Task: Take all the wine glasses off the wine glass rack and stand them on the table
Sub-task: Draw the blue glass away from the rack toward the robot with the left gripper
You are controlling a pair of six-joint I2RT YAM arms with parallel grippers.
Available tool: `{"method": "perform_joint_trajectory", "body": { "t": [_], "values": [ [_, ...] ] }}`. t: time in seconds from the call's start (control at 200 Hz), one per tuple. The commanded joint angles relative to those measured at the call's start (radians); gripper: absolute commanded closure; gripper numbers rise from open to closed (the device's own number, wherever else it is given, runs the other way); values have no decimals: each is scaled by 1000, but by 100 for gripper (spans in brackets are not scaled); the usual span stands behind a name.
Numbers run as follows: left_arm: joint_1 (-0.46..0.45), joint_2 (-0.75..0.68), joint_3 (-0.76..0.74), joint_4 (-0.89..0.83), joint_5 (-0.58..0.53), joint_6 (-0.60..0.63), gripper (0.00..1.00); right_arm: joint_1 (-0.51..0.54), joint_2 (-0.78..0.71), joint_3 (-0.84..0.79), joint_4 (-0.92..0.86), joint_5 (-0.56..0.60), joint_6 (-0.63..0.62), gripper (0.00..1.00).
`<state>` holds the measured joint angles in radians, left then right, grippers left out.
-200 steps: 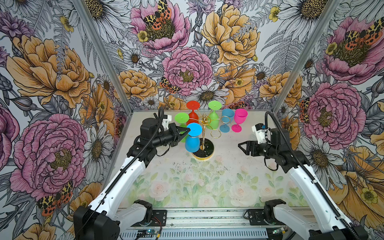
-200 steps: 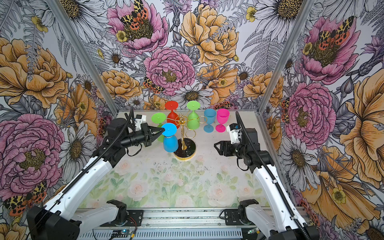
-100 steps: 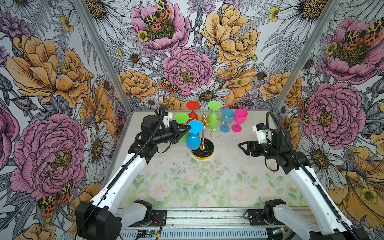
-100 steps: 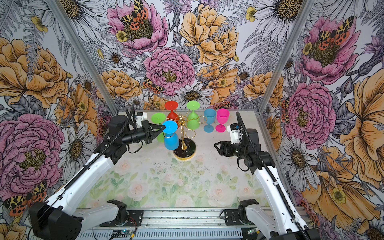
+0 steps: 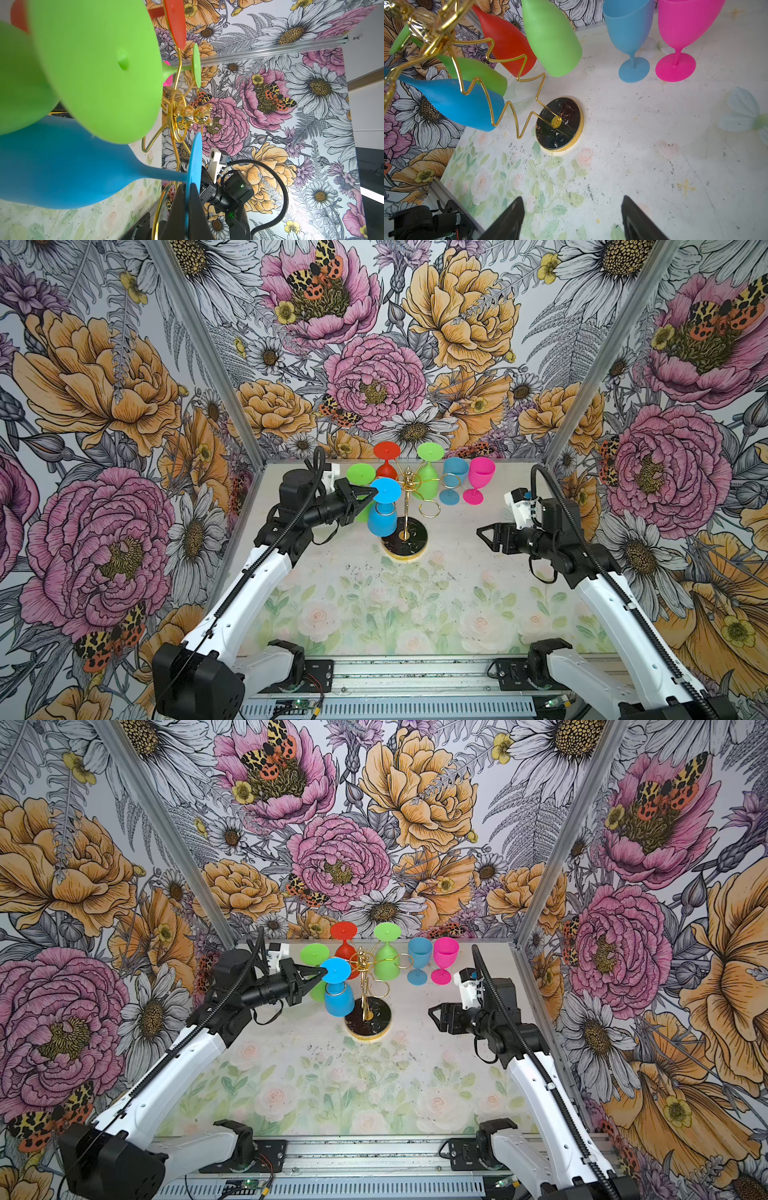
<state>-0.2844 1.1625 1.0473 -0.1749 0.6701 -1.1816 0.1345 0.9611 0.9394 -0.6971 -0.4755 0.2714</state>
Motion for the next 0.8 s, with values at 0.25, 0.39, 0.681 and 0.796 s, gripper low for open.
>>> {"method": "perform_joint_trajectory", "body": {
  "t": [0.25, 0.39, 0.681, 0.796],
  "values": [
    [24, -81, -27, 5, -28, -19, 100, 9, 6, 20, 25, -2, -8, 26],
    [31, -135, -49, -38, -60, 13, 100, 10, 17, 26, 27, -9, -7, 26],
    [63, -233, -83, -145, -59, 78, 100, 10, 14, 34, 29, -24, -1, 26],
    [69, -267, -72, -227, -39, 149, 100, 11, 16, 32, 28, -31, 2, 26]
  ]
}}
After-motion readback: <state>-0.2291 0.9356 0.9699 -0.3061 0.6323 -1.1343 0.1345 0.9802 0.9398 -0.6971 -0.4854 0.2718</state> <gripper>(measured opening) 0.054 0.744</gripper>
